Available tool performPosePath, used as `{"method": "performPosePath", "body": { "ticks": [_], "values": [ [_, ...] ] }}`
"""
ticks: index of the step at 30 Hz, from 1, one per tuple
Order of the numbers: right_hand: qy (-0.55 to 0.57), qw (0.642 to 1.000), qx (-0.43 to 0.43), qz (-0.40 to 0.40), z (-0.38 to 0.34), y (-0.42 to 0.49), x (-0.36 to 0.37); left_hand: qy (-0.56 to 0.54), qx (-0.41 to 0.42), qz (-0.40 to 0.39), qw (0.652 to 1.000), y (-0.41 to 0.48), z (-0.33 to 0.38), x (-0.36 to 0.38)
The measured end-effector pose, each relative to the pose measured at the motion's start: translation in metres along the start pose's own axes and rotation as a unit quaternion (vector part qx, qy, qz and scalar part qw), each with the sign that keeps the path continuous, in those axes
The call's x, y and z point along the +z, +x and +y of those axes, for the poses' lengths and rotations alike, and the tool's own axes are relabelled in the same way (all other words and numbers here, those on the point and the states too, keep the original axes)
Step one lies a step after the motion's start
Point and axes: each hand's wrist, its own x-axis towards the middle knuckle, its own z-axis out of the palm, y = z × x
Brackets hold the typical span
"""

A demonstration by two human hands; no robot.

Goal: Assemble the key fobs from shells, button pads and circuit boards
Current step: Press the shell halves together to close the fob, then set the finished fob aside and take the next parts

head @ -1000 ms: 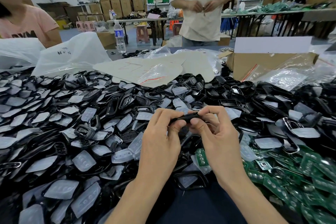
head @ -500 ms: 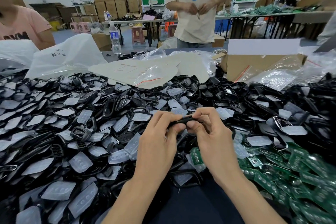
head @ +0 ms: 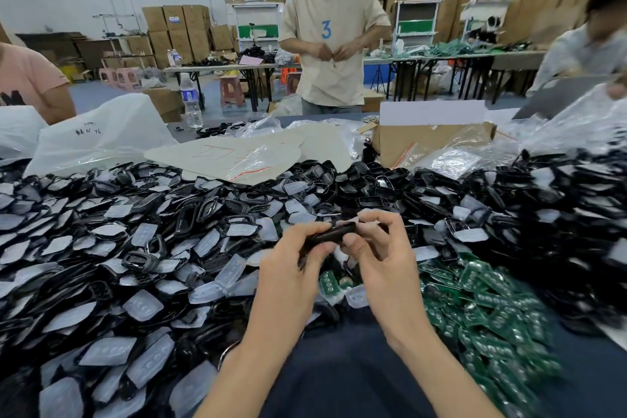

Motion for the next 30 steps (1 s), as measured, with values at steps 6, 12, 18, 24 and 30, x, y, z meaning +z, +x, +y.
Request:
{"method": "performPosePath", "body": {
  "ticks": [6, 12, 18, 24, 30],
  "values": [
    [0.033, 0.998, -0.019, 0.043, -0.031, -0.03, -0.025, -0.045, -0.027, -0.019, 0.998, -0.018, 0.029, 0.021],
    [0.026, 0.994, -0.049, 0.091, -0.055, -0.05, -0.056, -0.079, 0.011, -0.05, 0.996, -0.03, 0.061, 0.043],
    [0.055, 0.981, -0.049, 0.178, -0.071, -0.062, -0.091, -0.095, 0.06, -0.08, 0.99, -0.038, 0.098, 0.077],
    [0.201, 0.929, 0.012, 0.311, -0.078, -0.075, -0.164, -0.132, 0.072, -0.164, 0.975, -0.05, 0.156, 0.144],
    [0.302, 0.861, -0.027, 0.409, -0.091, -0.106, -0.251, -0.206, 0.071, -0.281, 0.935, -0.074, 0.22, 0.229]
  ]
}}
